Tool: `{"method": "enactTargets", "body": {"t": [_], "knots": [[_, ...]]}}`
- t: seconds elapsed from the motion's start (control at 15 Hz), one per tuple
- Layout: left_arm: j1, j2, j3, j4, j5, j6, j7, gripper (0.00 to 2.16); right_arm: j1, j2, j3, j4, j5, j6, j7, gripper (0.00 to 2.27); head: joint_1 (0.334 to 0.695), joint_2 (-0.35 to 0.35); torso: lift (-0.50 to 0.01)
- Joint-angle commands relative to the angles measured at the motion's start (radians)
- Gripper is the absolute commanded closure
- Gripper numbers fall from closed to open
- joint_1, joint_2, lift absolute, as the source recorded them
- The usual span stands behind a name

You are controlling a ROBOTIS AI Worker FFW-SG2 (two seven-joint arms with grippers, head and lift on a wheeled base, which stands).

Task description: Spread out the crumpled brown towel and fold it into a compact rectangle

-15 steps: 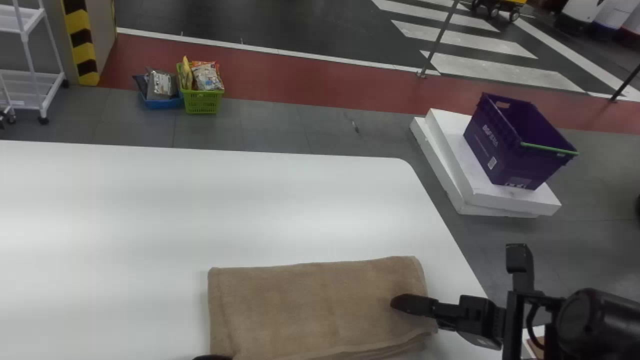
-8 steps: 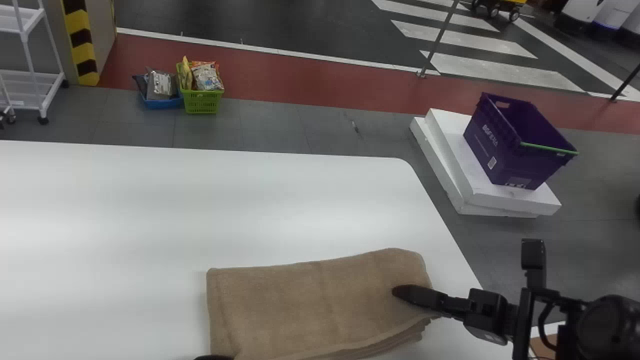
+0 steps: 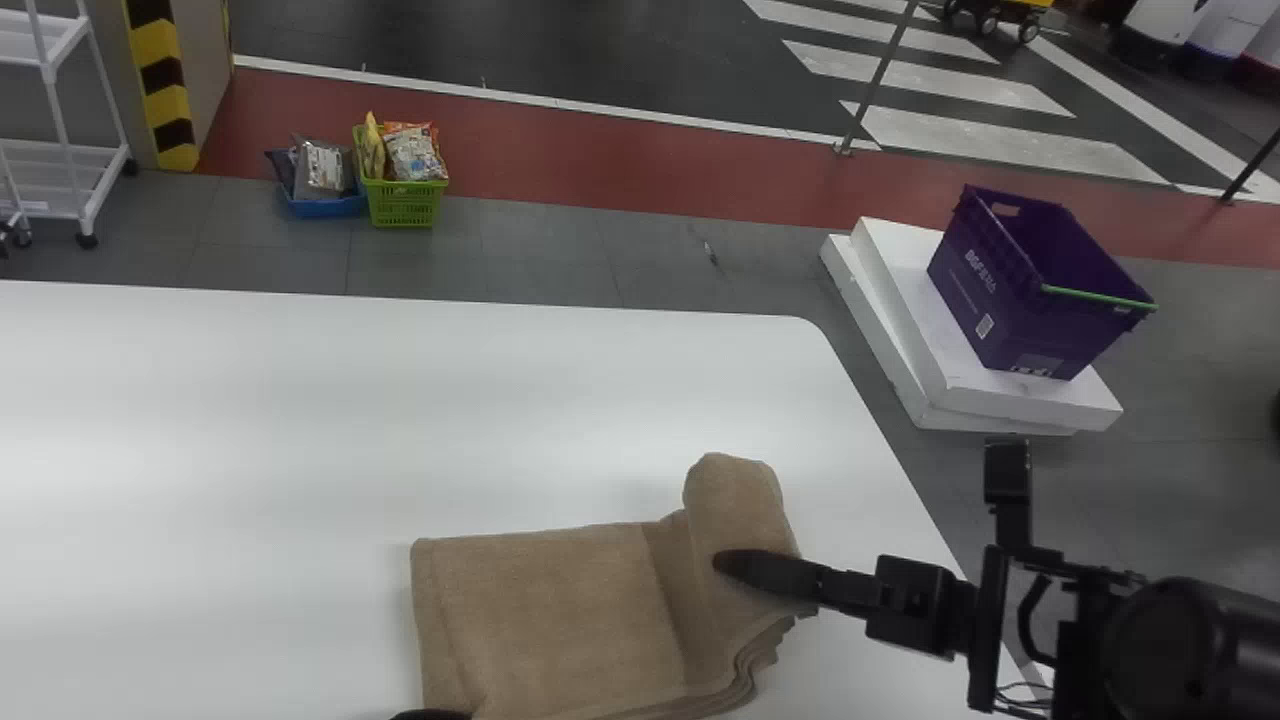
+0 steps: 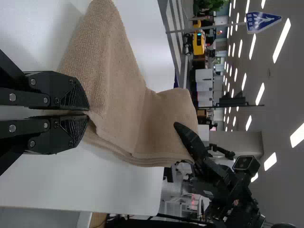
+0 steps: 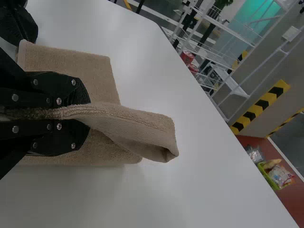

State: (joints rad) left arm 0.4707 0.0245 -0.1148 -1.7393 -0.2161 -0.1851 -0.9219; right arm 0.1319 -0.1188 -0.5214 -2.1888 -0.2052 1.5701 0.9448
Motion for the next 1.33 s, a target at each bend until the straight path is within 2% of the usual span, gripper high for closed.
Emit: {"method": "enactTargets", "body": {"t": [0.0,0.33,1.2,1.27], "knots": [[0.000,0.000,0.001,0.000,0.001,-0.003,0.000,1.06,0.000,0.010,0.060,-0.017,0.018,0.002,-0.001,1.06,0.695,-0.350,-0.127],[0.000,0.002,0.004,0.000,0.004,-0.003,0.000,1.06,0.002,0.033,0.164,-0.052,0.055,0.002,-0.008,1.06,0.695,-0.350,-0.127],[-0.001,0.002,0.007,-0.003,0.004,-0.003,-0.008,1.06,-0.032,0.070,0.371,-0.054,0.132,0.002,-0.054,1.06,0.695,-0.219,-0.127],[-0.001,0.003,0.007,-0.003,0.004,-0.003,-0.008,1.06,-0.038,0.085,0.376,-0.052,0.136,0.002,-0.055,1.06,0.695,-0.207,-0.127]]}}
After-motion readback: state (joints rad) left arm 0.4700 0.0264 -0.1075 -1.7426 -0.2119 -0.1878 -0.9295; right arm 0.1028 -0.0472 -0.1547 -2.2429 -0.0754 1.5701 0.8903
